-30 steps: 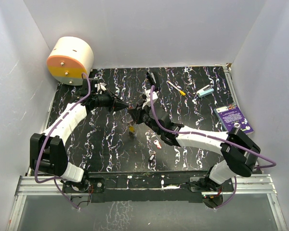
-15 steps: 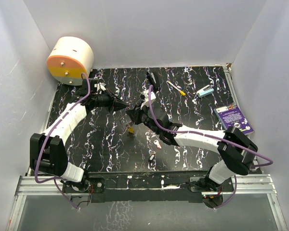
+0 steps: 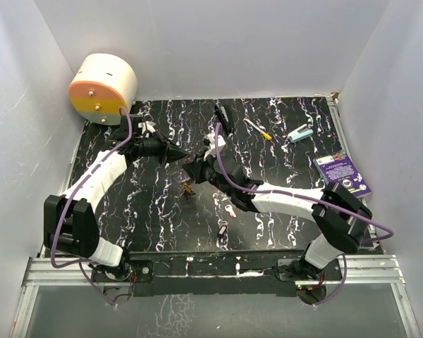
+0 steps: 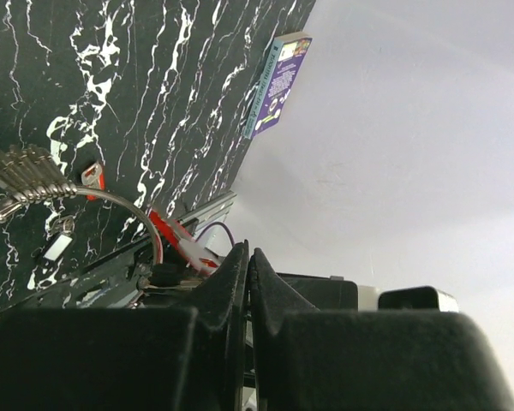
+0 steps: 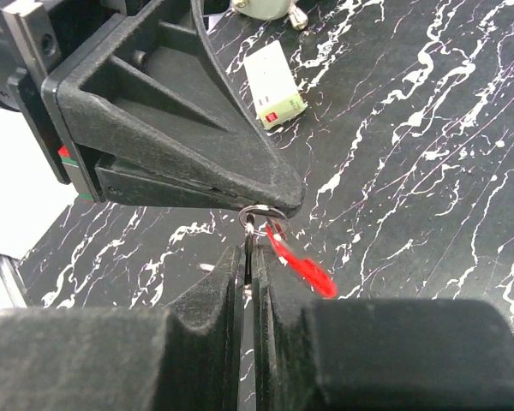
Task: Put the keys on the keyring
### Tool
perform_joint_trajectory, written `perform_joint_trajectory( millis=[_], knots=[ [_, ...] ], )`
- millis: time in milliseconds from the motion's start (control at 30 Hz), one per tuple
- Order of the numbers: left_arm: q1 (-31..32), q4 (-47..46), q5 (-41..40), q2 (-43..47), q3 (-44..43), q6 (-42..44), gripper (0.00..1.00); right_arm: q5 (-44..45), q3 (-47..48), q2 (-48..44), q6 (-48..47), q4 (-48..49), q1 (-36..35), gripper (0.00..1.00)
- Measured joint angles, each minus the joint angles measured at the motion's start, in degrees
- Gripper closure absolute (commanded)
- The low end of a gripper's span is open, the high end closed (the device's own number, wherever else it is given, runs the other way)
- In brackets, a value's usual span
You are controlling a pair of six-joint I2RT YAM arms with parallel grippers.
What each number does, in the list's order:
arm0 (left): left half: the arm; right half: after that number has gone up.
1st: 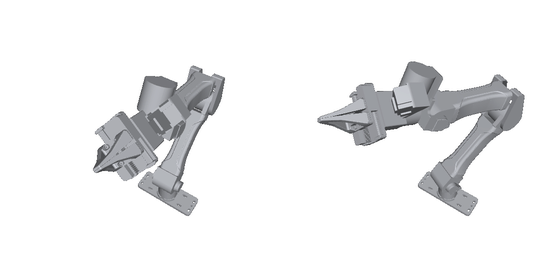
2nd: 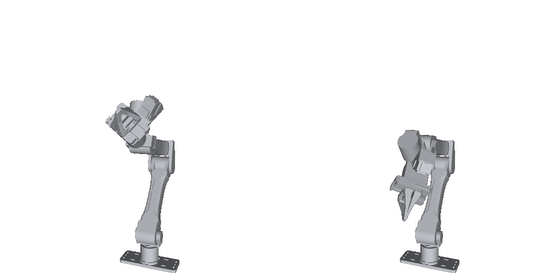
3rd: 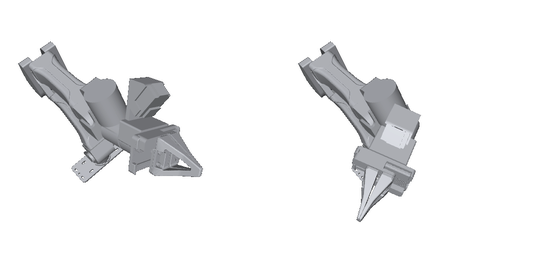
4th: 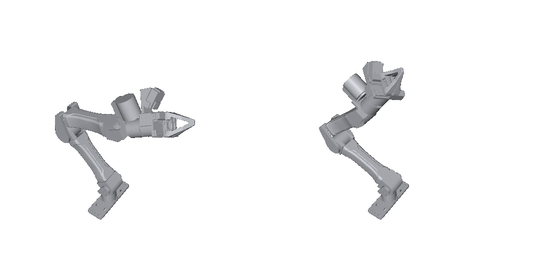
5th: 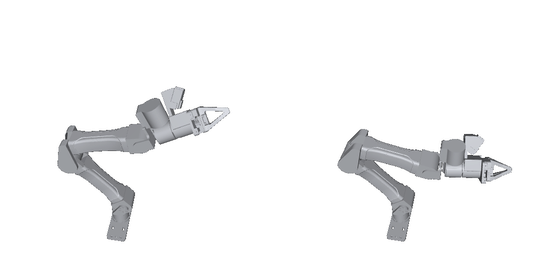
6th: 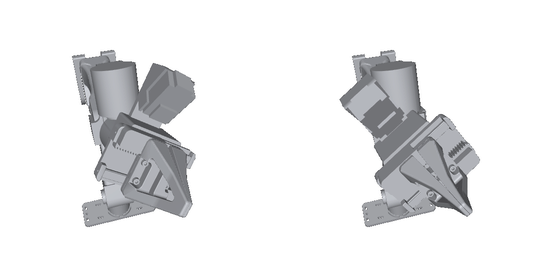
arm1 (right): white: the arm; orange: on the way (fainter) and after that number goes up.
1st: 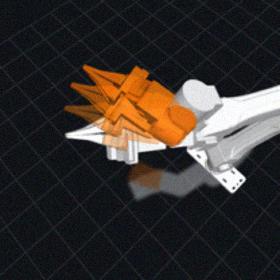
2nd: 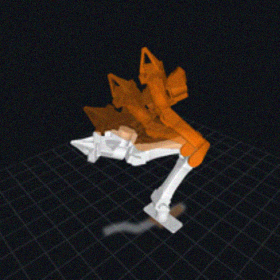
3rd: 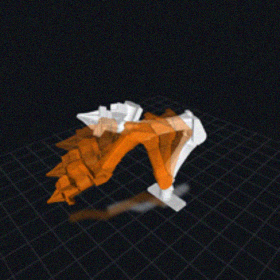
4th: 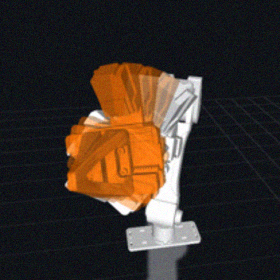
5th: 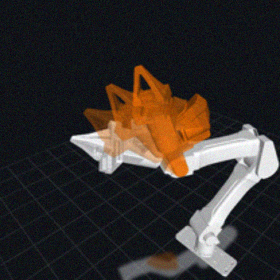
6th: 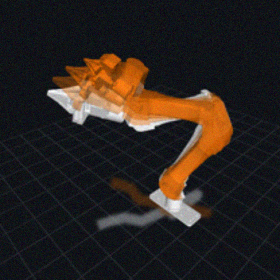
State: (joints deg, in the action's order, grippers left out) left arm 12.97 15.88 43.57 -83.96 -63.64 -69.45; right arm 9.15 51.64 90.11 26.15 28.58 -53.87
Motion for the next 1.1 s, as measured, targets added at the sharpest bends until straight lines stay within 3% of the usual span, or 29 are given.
perform_joint_trajectory(
  millis=[567,600,700,767,967,1100],
  knots=[
    [0.3,-1.1,1.0,0.0,0.0,0.2,1.0,-4.3,-3.5,-2.6,2.8,-0.3,-0.3,0.92],
    [0.2,-1.4,0.9,0.0,0.0,0.3,0.97,-4.7,-4.2,-3.6,3.1,-0.6,-0.2,0.92],
    [-0.1,-3.2,0.6,0.0,0.0,1.4,0.58,-7.4,-7.0,-7.4,4.5,-1.0,0.8,0.92],
    [-0.3,-4.6,0.0,0.0,0.0,3.1,0.42,-10.7,-9.1,-10.7,5.9,-1.1,2.9,0.92],
    [-0.3,-6.1,-3.2,-0.3,-2.5,13.4,0.27,-21.4,-14.7,-18.7,10.3,-1.2,14.1,0.92],
    [1.2,-6.0,-7.1,-0.6,-8.2,24.2,0.24,-27.0,-15.8,-22.3,11.5,-3.6,21.5,0.92]
  ],
)
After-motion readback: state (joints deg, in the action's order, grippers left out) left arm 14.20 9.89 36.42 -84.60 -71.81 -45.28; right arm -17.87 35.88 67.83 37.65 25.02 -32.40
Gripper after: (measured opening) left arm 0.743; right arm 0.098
